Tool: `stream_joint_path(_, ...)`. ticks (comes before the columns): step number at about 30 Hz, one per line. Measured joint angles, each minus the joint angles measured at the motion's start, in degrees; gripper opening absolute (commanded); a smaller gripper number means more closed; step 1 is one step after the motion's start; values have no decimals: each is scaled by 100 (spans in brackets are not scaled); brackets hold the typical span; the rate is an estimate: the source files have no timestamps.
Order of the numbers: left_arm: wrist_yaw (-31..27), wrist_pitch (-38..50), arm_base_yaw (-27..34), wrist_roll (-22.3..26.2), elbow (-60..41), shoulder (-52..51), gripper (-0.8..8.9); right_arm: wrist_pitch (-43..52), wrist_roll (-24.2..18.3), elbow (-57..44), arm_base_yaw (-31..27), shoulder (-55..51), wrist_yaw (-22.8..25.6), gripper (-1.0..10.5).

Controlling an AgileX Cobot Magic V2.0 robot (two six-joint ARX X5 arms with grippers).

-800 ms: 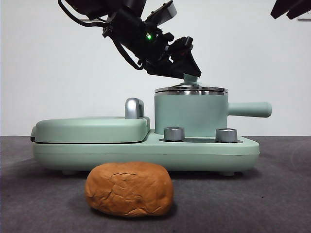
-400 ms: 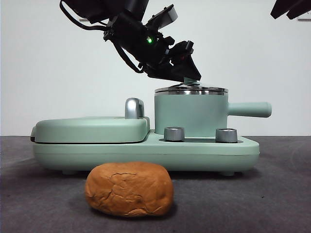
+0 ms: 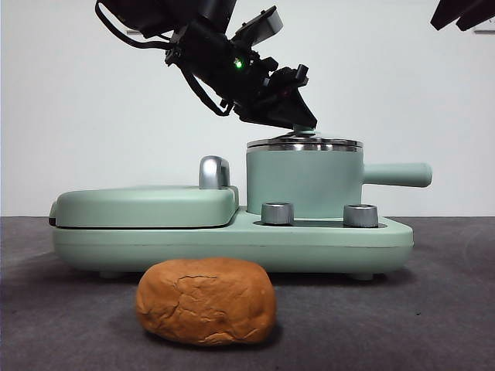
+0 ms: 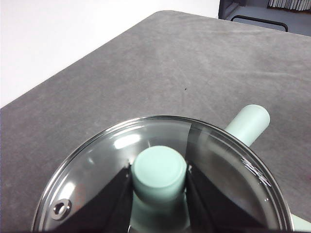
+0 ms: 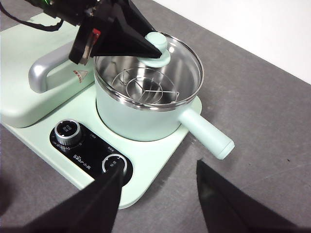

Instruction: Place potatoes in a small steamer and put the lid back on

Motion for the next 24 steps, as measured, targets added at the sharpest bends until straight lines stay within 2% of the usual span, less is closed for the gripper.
stream_joint_path(24, -20, -177, 0, -9, 0, -249, 6, 0, 0, 0, 0, 0, 0, 240)
